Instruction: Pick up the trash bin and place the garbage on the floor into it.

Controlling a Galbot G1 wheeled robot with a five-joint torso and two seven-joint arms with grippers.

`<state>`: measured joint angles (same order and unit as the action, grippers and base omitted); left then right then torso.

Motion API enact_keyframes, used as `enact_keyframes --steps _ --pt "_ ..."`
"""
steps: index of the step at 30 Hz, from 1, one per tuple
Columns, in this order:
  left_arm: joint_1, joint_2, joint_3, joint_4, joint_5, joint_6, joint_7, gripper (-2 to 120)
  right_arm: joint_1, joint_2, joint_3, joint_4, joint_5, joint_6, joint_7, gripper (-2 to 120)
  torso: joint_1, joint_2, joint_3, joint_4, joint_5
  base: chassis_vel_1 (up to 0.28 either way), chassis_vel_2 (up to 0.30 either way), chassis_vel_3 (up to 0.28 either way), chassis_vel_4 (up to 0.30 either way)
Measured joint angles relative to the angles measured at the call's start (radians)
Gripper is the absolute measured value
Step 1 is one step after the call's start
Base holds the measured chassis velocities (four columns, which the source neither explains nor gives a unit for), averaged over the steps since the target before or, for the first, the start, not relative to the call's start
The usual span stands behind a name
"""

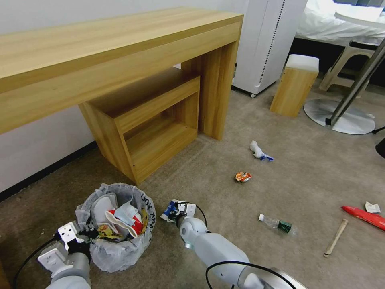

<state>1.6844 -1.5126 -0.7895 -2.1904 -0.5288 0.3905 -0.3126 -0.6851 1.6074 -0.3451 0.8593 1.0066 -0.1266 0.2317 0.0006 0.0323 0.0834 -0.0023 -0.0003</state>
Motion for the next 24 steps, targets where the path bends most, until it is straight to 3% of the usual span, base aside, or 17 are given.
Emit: enact_keyframes --steps 8,14,20,24 --pt "-0.009 0.004 -0.002 0.018 -0.005 0.002 -0.002 1 -0.045 -0.007 -0.012 0.219 0.031 0.061 -0.025 0 0.0 0.0 0.0 0.0003 0.0003 0.0 0.0 0.0 0.0" --pt "-0.016 0.007 -0.006 0.035 -0.007 0.003 -0.003 1 -0.084 -0.122 0.001 0.408 0.032 0.105 -0.037 0 0.0 0.0 0.0 -0.0003 0.0003 0.0 0.0 0.0 0.0" --pt "-0.02 0.007 -0.005 0.047 -0.007 0.005 -0.004 1 -0.108 -0.192 0.019 0.5 0.033 0.122 -0.035 0 0.0 0.0 0.0 0.0 0.0004 0.0 0.0 0.0 0.0" --pt "-0.025 0.006 0.0 0.056 -0.005 0.006 -0.004 1 -0.121 -0.253 0.023 0.569 0.026 0.193 -0.101 0 0.0 0.0 0.0 0.0 0.0003 0.0 0.0 0.0 0.0"
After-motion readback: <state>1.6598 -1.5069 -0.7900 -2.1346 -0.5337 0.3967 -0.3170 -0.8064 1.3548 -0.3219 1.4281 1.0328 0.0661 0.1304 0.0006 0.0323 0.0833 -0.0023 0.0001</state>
